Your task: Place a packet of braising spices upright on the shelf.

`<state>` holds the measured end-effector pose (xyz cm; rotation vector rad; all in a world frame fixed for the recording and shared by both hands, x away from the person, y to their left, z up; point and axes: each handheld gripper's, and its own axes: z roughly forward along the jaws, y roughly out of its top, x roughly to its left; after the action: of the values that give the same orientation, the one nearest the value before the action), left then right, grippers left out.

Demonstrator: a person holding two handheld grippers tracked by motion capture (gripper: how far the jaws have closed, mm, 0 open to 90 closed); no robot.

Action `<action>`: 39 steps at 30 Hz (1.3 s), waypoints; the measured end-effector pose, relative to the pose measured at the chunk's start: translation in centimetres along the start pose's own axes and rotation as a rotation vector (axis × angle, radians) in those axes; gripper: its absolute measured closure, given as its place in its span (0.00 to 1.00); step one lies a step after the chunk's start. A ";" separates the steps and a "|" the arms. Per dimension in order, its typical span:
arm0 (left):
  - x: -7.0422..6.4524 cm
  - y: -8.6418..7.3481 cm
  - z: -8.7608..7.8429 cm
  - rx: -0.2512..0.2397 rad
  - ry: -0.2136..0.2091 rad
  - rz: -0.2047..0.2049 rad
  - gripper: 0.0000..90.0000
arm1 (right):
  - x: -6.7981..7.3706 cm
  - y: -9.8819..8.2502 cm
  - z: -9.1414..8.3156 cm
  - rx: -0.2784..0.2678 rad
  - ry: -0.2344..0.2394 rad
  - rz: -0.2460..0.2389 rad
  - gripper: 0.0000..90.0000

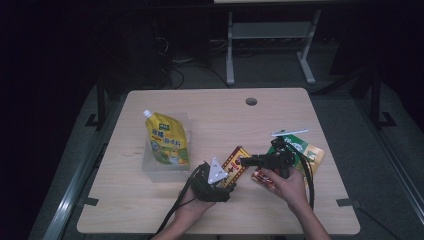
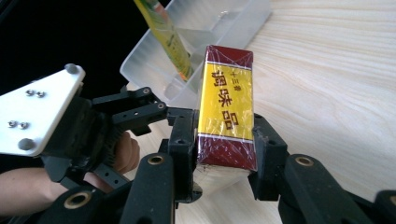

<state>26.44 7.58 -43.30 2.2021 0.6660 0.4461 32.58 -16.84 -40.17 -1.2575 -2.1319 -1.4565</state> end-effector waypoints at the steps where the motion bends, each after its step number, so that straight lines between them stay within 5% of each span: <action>1: 0.0 0.0 0.0 0.003 -0.008 -0.003 0.33 | 0.2 0.1 0.0 0.005 0.002 -0.005 0.74; 5: 0.2 -0.1 -0.2 0.005 -0.022 0.001 0.32 | 1.0 0.6 0.0 0.010 -0.018 -0.081 0.74; 16: -0.1 -0.6 -1.3 -0.004 -0.038 0.004 0.31 | 1.8 2.3 -1.8 0.022 -0.089 -0.189 0.75; 27: -0.7 -1.3 -2.2 -0.030 -0.108 0.038 0.29 | 2.4 4.2 -1.7 0.076 -0.149 -0.315 0.75; 39: -1.5 -1.6 -2.4 -0.061 -0.162 0.031 0.29 | 4.7 7.0 0.9 0.136 -0.107 -0.476 0.75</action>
<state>23.52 9.02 -43.18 2.1658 0.5256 0.2962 35.41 -12.90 -33.20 -0.8295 -2.6831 -1.3991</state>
